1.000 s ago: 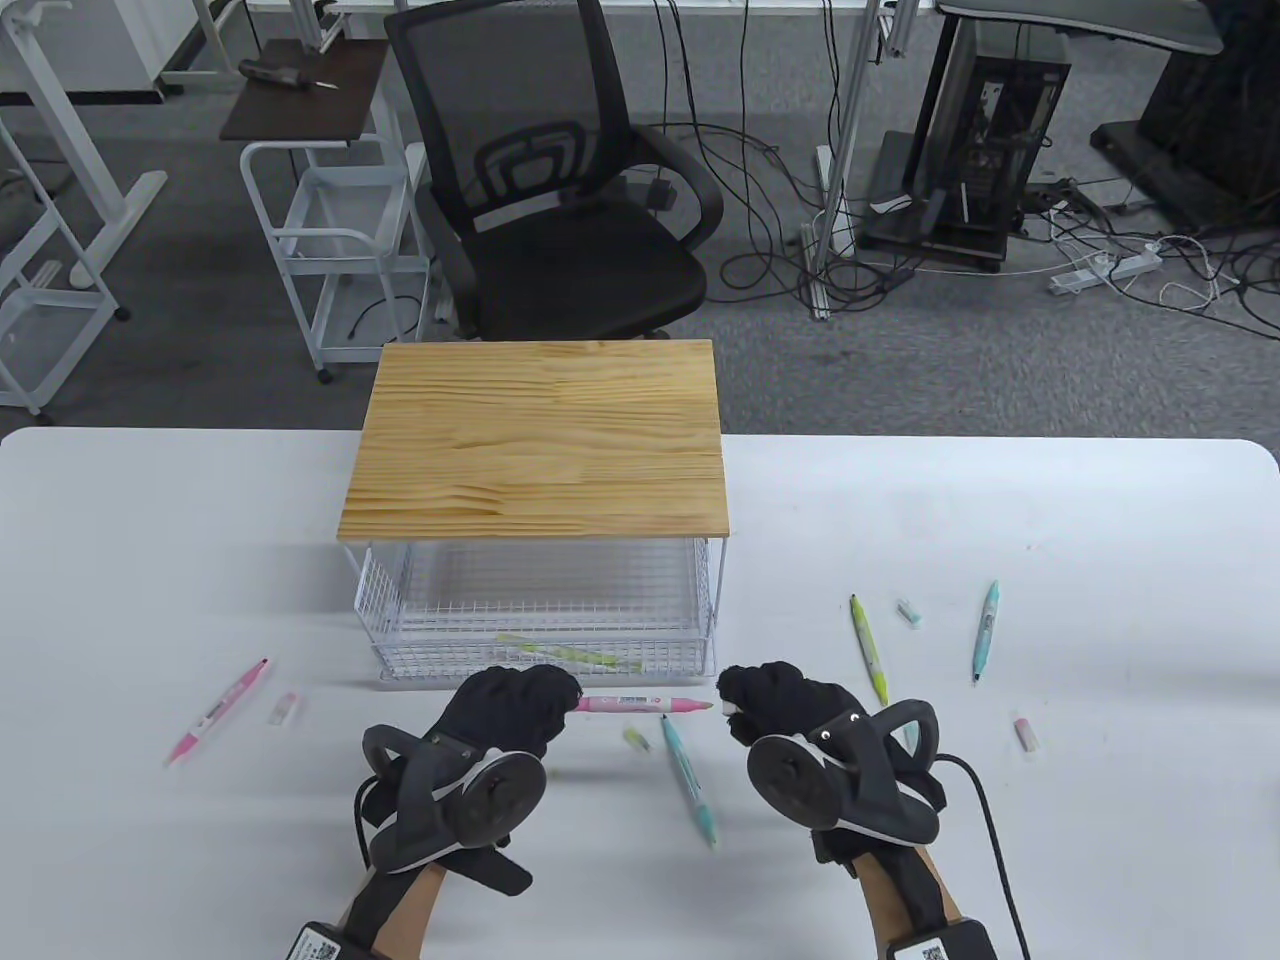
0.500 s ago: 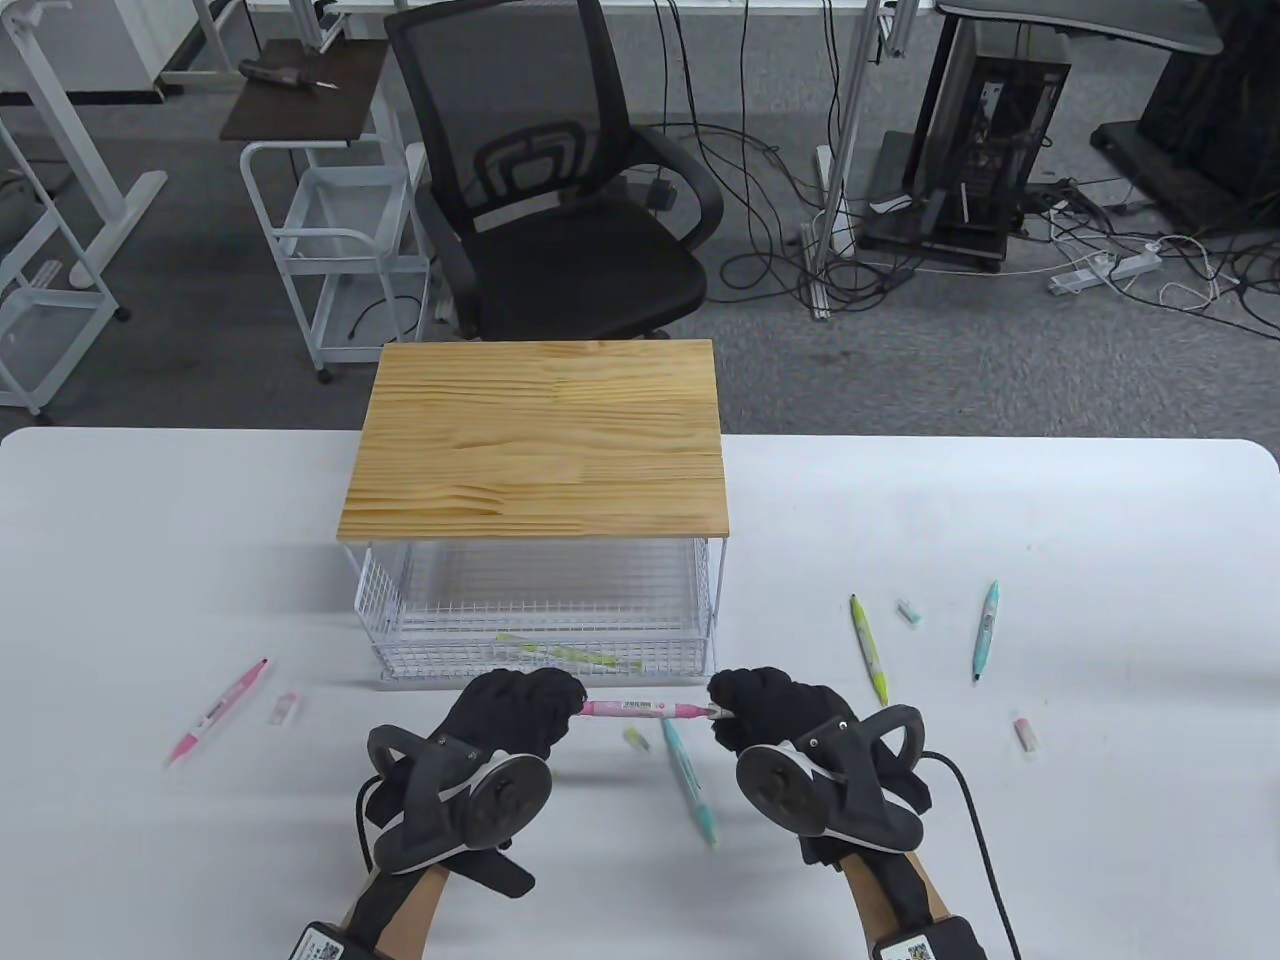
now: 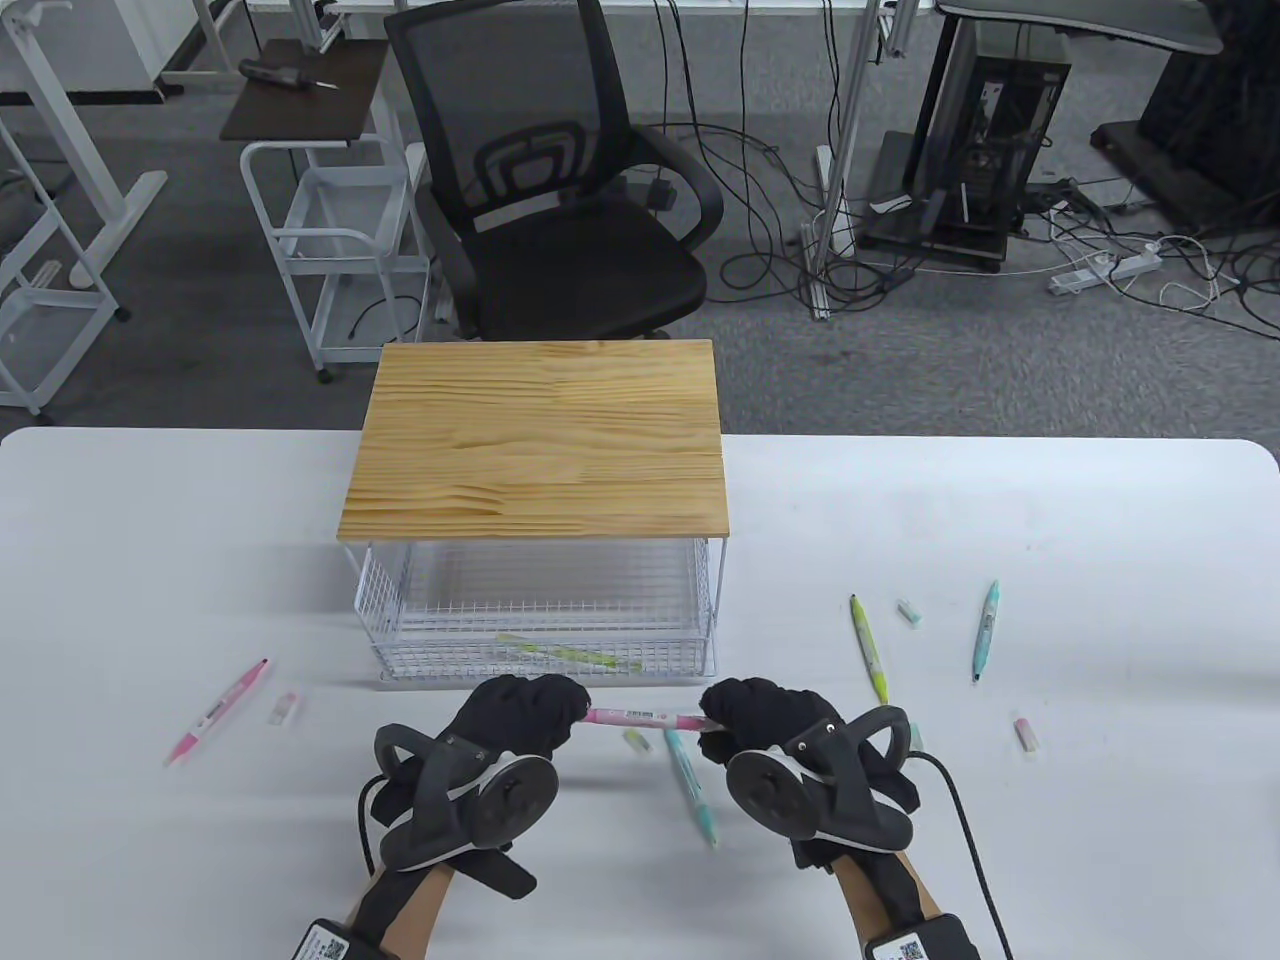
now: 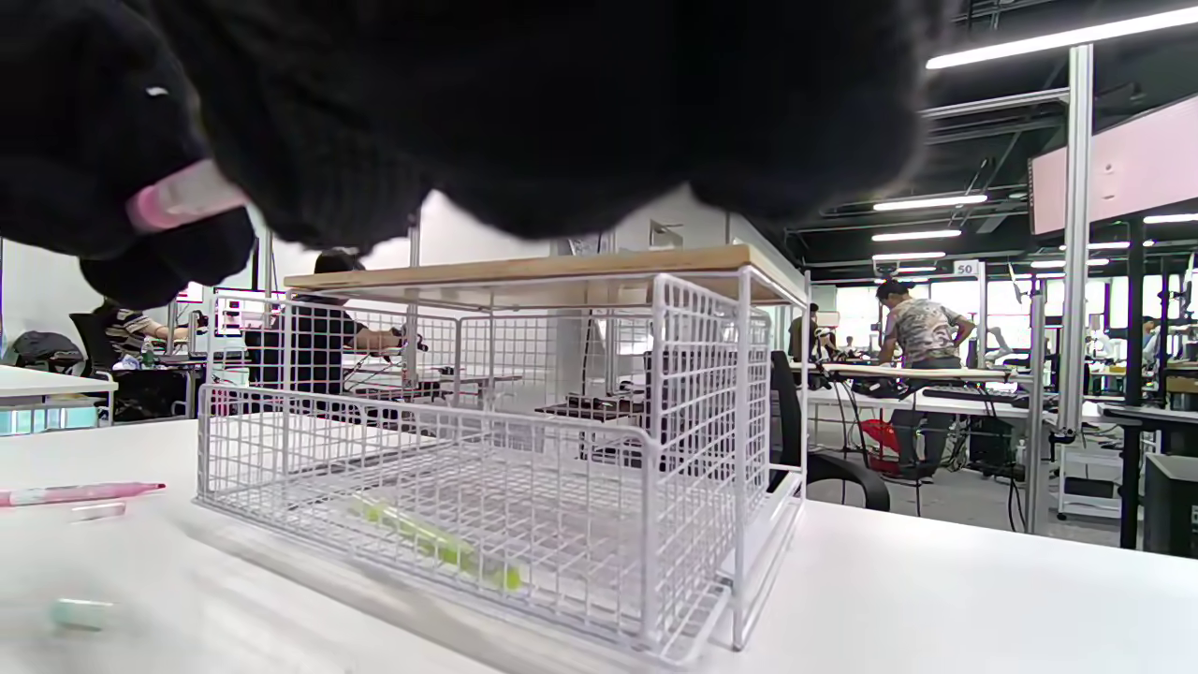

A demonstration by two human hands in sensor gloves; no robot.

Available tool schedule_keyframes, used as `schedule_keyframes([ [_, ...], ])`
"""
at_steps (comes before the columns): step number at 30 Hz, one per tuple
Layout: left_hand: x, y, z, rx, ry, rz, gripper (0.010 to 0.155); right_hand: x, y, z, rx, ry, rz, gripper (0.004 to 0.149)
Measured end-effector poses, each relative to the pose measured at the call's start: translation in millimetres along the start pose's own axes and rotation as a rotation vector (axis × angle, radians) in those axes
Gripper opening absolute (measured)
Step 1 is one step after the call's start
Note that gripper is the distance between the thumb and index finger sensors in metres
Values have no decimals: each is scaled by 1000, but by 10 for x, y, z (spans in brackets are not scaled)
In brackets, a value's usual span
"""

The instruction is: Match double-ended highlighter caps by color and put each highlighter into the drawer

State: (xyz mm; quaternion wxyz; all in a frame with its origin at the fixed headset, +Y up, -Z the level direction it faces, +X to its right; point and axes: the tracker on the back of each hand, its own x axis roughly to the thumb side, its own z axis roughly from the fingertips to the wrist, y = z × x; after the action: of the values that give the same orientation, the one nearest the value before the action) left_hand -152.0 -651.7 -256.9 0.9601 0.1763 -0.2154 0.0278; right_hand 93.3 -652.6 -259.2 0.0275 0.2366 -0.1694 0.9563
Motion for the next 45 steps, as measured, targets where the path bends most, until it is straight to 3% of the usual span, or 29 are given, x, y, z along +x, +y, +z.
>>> schedule_keyframes([
  [27, 114, -122, 14, 11, -41, -66, 39, -20, 93, -12, 72, -30, -48, 46],
  [33, 8, -80, 14, -5, 2, -32, 39, -43, 33, 0, 56, 0, -75, 52],
  [40, -235, -17, 21, 22, 109, -27, 39, -341, -114, 113, -23, 124, -34, 63],
  [45, -483, 13, -197, -9, 236, -39, 39, -464, -203, 186, -68, 176, 4, 60],
])
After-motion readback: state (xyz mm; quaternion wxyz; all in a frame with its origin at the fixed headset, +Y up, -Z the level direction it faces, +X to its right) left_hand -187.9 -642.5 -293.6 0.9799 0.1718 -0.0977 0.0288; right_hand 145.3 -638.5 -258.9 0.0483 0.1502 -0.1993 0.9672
